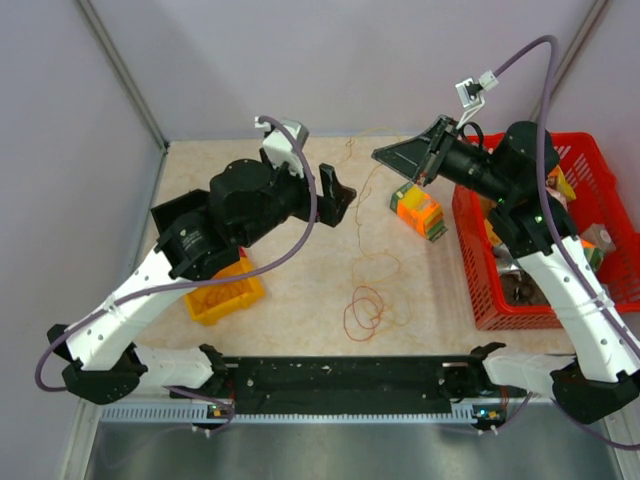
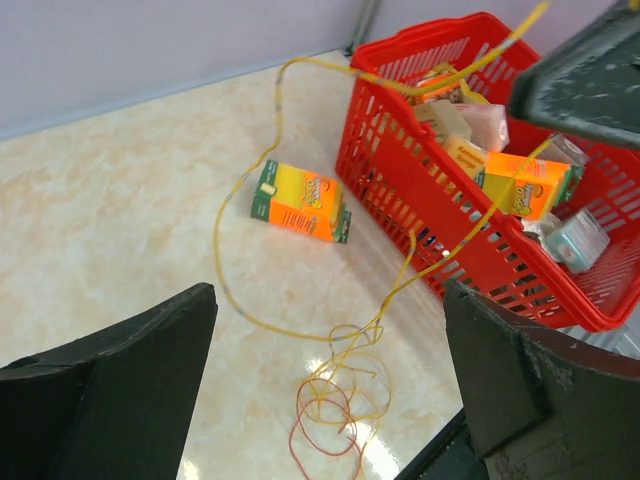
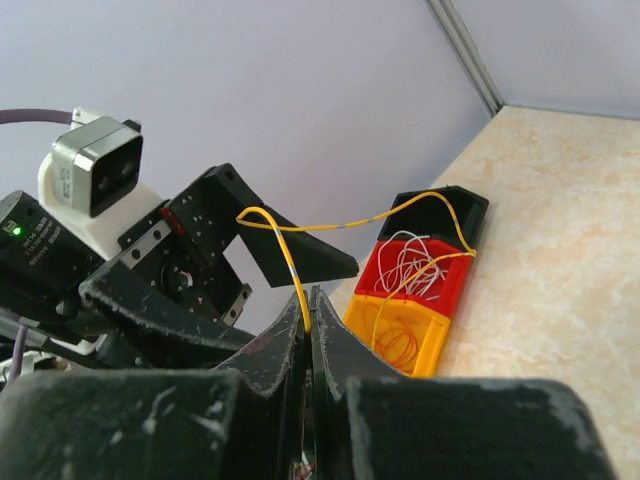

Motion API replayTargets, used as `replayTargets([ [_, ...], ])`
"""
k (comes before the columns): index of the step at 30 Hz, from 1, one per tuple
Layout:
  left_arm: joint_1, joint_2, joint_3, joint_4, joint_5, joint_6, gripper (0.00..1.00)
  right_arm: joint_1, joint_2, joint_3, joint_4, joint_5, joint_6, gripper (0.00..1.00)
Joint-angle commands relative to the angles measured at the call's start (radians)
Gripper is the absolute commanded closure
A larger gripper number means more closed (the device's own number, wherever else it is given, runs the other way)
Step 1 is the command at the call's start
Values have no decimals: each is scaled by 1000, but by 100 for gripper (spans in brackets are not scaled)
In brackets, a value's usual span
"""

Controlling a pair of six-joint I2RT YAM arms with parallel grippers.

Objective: Untangle the cables

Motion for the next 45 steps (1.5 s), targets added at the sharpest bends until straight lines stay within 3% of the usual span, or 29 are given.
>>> replayTargets([
  [1, 23, -11, 47, -137, -72, -144, 1, -3, -26, 5, 45, -8, -6, 100],
  [5, 89, 62, 93, -147, 240, -230, 2, -3, -29, 8, 45, -8, -7, 100],
  [11, 89, 147, 129, -113, 357, -262, 2, -3, -40, -4, 44, -1, -7, 100],
  [14, 82, 153, 143, -134, 319, -276, 2, -3, -46, -7, 32, 5, -17, 100],
  [17, 83, 61, 48, -73, 248, -269, 1, -3, -57, -13, 19, 17, -27, 100],
  [20, 83, 67, 61, -78, 273, -264, 2, -3, -58, -18, 21, 20, -26, 100],
  [24, 82, 85, 77, -75, 320, -252, 21, -3, -55, -18, 27, 15, -24, 100],
  [25, 82, 78, 80, -70, 319, -237, 21, -3, -58, -18, 22, 18, -24, 100],
  [29, 82, 24, 90, -90, 233, -143, 2, -3, -67, -18, 18, 23, -29, 100],
  [36, 95, 88, 236, -269, 147, 9, 2, -3, -67, -16, 16, 22, -29, 100],
  [39, 138, 136, 253, -288, 269, 56, 2, -3, -70, -12, 15, 23, -30, 100],
  [42, 247, 134, 201, -246, 444, -3, 2, -3, -75, -15, 10, 26, -38, 100],
  [45, 315, 102, 120, -184, 486, -72, 2, -3, -81, -23, 6, 34, -43, 100],
])
